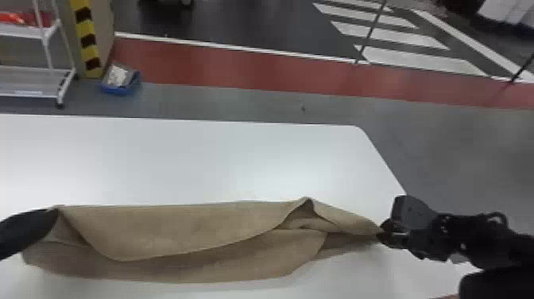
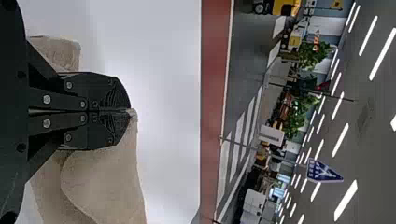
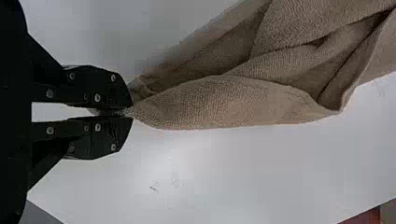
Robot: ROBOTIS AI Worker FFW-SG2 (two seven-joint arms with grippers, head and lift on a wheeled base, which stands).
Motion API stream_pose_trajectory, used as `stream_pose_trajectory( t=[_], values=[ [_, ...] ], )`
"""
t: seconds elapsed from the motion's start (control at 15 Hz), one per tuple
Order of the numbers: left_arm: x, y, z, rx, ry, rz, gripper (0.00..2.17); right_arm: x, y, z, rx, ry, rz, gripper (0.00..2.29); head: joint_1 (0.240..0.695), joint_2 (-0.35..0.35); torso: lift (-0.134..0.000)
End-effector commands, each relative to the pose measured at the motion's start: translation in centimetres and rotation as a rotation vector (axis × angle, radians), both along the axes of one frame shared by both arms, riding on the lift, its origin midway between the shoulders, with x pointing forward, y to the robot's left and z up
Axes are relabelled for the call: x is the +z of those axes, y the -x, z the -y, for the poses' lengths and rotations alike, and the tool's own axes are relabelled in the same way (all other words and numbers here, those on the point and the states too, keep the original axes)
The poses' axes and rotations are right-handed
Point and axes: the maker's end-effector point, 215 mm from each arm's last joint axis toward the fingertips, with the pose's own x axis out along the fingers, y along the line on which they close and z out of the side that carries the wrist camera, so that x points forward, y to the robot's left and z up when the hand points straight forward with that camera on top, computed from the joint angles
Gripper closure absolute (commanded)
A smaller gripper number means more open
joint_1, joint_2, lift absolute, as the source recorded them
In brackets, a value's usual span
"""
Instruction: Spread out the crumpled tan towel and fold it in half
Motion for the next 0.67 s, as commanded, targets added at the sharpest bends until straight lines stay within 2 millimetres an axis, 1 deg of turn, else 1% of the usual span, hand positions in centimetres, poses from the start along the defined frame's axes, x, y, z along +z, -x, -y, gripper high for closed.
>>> stream_pose_trajectory(
  t=[0.0, 0.07, 0.2, 0.27, 0.33, 0.4, 0.53, 0.6],
  values=[
    [0.1, 0.0, 0.1, 0.002, 0.001, 0.001, 1.89, 0.6, 0.0, 0.7, -0.107, -0.076, 0.018, 0.00, 0.695, -0.318, -0.120],
    [0.0, 0.1, 0.0, 0.003, 0.001, -0.001, 1.89, 2.0, 0.0, 0.2, -0.110, -0.107, 0.053, 0.00, 0.695, -0.324, -0.120],
    [0.0, 0.1, 0.0, 0.001, 0.003, -0.002, 1.89, 4.7, 0.5, 0.0, -0.149, -0.162, 0.108, 0.04, 0.695, -0.325, -0.120],
    [0.0, 0.1, 0.0, 0.001, 0.003, -0.002, 1.89, 6.0, 1.0, -0.6, -0.138, -0.171, 0.124, 0.04, 0.695, -0.324, -0.120],
    [0.0, 0.1, 0.0, 0.000, 0.004, -0.002, 1.89, 6.7, 1.6, -1.4, -0.137, -0.184, 0.125, 0.05, 0.695, -0.322, -0.120],
    [0.0, 0.1, 0.1, 0.000, 0.004, -0.002, 1.89, 6.8, 2.2, -1.9, -0.135, -0.186, 0.116, 0.07, 0.695, -0.319, -0.120],
    [0.1, 0.0, 0.2, -0.002, 0.004, 0.001, 1.89, 5.9, 3.1, -3.3, -0.103, -0.178, 0.076, 0.15, 0.695, -0.305, -0.120],
    [0.0, 0.0, 0.2, -0.003, 0.003, 0.001, 1.89, 5.3, 3.5, -3.4, -0.101, -0.157, 0.057, 0.22, 0.695, -0.301, -0.120]
  ],
)
